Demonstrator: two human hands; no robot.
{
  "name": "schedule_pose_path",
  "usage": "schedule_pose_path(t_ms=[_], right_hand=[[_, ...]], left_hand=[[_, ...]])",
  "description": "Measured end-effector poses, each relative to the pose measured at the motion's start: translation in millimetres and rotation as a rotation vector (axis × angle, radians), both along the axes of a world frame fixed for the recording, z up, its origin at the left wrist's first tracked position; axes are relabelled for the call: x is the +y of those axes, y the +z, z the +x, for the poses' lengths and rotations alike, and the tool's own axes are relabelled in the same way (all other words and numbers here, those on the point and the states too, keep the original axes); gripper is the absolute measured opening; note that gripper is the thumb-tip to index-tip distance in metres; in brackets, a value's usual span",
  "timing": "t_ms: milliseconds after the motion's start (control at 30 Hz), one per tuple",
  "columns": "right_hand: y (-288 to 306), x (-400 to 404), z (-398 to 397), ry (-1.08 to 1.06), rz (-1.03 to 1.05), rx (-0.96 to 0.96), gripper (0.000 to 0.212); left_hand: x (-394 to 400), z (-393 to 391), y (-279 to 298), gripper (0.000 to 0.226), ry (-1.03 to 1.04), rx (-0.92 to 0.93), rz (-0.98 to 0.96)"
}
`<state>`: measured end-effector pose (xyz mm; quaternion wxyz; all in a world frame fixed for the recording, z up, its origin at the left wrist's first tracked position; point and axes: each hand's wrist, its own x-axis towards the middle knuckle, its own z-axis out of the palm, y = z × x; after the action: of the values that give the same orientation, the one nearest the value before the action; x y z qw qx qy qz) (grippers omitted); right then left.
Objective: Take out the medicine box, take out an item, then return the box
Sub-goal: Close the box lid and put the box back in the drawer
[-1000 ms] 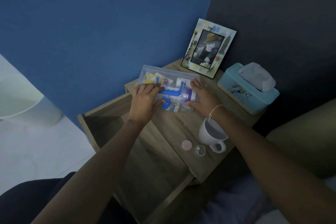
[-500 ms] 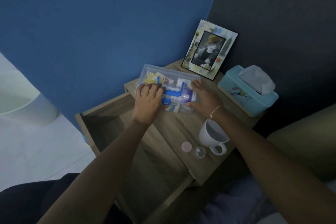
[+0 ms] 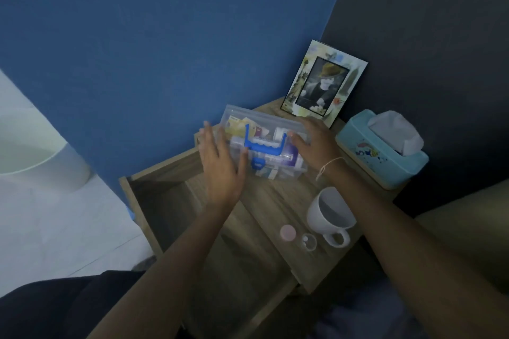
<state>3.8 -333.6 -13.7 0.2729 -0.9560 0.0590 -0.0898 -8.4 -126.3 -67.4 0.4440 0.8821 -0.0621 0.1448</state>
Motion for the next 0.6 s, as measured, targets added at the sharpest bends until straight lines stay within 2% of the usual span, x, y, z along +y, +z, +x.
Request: schedule_pose_path(t_ms=[100,200,400,533,600], right_hand=[[-2,0,23,-0.033,-0.034,0.128,0.055],[-6,2,35,-0.028,0.004,0.239,0.055],[-9,5,37,-0.018,-0.097,0.235,0.047],[-17,9,31,-0.014,0.021,0.305,0.044],[-14,14,30,0.027,0.084,0.374,0.057]], left_hand=[[-13,-4,9,0.079,0.179,0.361,-0.431],[-25,-9,10,0.081,0.156,0.527,-0.528],[-22,-2,5,0.073,0.061,0.449,-0.554],[-15,1,-1,0.069,0.033,0.407,-0.57],[-14,3,-1,0.07,0.024,0.446,-0.615]])
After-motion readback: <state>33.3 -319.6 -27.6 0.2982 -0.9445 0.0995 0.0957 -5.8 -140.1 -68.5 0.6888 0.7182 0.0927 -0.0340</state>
